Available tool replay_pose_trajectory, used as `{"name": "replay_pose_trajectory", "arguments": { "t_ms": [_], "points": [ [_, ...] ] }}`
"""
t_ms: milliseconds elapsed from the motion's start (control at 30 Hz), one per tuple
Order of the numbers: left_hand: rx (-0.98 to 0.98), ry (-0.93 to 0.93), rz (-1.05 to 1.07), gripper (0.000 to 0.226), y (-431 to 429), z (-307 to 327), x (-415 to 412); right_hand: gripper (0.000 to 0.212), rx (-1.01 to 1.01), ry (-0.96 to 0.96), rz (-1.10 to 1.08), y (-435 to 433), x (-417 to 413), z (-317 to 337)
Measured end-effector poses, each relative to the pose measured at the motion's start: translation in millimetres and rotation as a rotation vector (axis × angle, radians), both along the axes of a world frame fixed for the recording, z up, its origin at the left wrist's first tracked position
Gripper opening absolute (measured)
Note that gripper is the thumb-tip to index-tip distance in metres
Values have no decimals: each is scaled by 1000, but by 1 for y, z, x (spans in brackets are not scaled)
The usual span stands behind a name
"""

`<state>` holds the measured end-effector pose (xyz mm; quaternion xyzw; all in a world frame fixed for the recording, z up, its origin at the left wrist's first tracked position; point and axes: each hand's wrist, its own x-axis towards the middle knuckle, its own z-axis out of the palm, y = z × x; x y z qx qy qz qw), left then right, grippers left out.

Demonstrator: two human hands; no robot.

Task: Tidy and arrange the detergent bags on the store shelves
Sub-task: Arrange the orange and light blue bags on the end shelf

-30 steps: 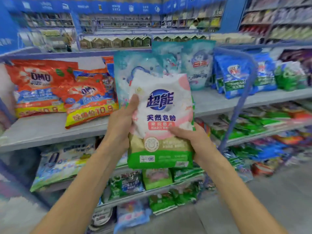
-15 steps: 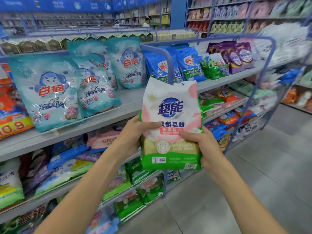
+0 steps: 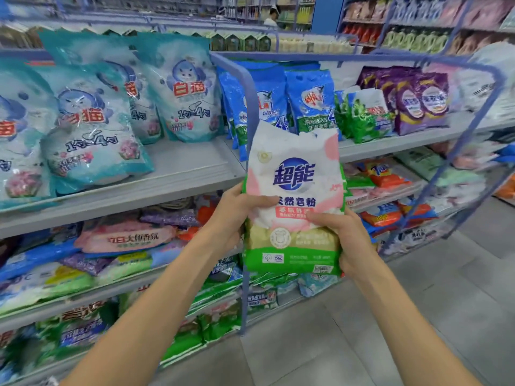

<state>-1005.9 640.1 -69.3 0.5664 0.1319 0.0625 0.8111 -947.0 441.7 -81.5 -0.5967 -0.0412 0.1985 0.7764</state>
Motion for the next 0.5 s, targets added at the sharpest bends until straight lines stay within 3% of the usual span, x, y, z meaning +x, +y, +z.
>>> {"name": "replay_pose_trajectory", "arguments": {
  "t_ms": [233,367,500],
  "points": [
    [-18,40,142,49,-26,-24,53,79,-30,78,134,-16,82,-29],
    [17,73,208,47,-50,-49,85,69,-53,112,250,-33,130,-49],
    [-1,120,306,51,-80,-75,115,80,-81,155,356,-52,178,-69]
  ]
}}
